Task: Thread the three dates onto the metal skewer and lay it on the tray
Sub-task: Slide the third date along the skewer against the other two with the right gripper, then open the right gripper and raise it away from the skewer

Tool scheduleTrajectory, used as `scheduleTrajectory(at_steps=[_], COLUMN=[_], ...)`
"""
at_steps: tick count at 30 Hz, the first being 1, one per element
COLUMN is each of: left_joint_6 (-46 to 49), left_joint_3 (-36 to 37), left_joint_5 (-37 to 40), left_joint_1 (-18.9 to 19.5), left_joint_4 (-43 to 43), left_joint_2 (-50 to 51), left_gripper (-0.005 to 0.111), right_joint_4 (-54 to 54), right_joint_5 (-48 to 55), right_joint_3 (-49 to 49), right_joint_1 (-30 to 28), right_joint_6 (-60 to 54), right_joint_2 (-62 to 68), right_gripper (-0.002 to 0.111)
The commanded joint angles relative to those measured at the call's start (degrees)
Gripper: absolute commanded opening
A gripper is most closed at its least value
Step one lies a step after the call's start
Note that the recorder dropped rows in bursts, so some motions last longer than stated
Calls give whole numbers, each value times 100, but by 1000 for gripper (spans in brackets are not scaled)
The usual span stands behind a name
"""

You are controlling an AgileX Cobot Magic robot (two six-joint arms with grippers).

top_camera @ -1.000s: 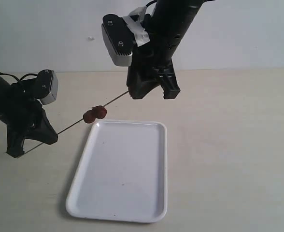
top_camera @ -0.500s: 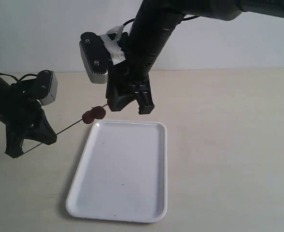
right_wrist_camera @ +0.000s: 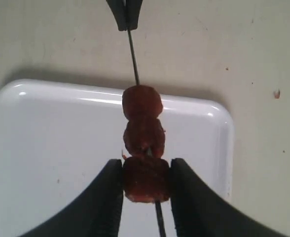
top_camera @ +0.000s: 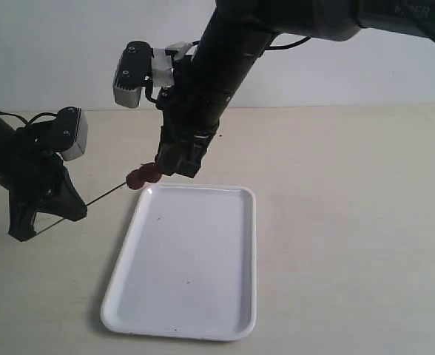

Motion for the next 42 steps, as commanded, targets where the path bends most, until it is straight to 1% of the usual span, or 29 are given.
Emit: scheduleTrajectory(at_steps=[1,7,9,12,14,22,26,29,31,32,34,35,36,38,40,42], left_joint_6=[-33,-33,-33,-33,-33,-33,-20,-20,-20,-53,-227,-433,-676,-1441,-2235,-3146], left_joint_3=[-34,-34,-34,-34,-34,-34,-34,-34,-34,-34,-34,-34,-34,-34,-116,-227], left_joint_5=[-21,-21,-21,-34,-44,-68,-91,-103,-103,-103,-103,-103,-103,-103,-70,-8], left_joint_1=[-25,-25,-25,-25,-25,-25,-25,-25,-25,-25,-25,-25,-25,-25,-25,-25], left_joint_4=[-116,-116,-116,-116,-118,-118,-140,-140,-140,-140,-167,-226,-325,-457,-468,-414], left_joint_2=[-20,-20,-20,-20,-20,-20,-20,-20,-20,-20,-20,-20,-20,-32,-55,-104], left_gripper=[0,0,0,0,0,0,0,0,0,0,0,0,0,0,0,0], right_joint_4=[68,-153,-366,-405,-405,-405,-520,-715,-1106,-1261,-1633,-1750,-1778,-1737,-1737,-1722], right_joint_5=[23,137,137,137,106,-78,50,205,340,423,641,754,811,811,811,811], right_joint_3=[-40,-40,-40,-40,-40,-40,-40,-40,-40,-40,-40,-40,-40,-40,-40,-25], right_joint_1=[25,25,25,25,25,25,25,10,10,10,-45,-103,-183,-509,-874,-1299], right_joint_6=[108,182,182,354,384,384,384,619,928,1092,1372,1496,1551,1697,2029,2637], right_joint_2=[-6,-6,-6,-6,-6,-210,-501,-736,-882,-936,-1091,-1168,-1231,-1407,-1570,-1725], right_gripper=[32,33,40,57,63,64,63,62,59,56,45,38,31,13,0,0])
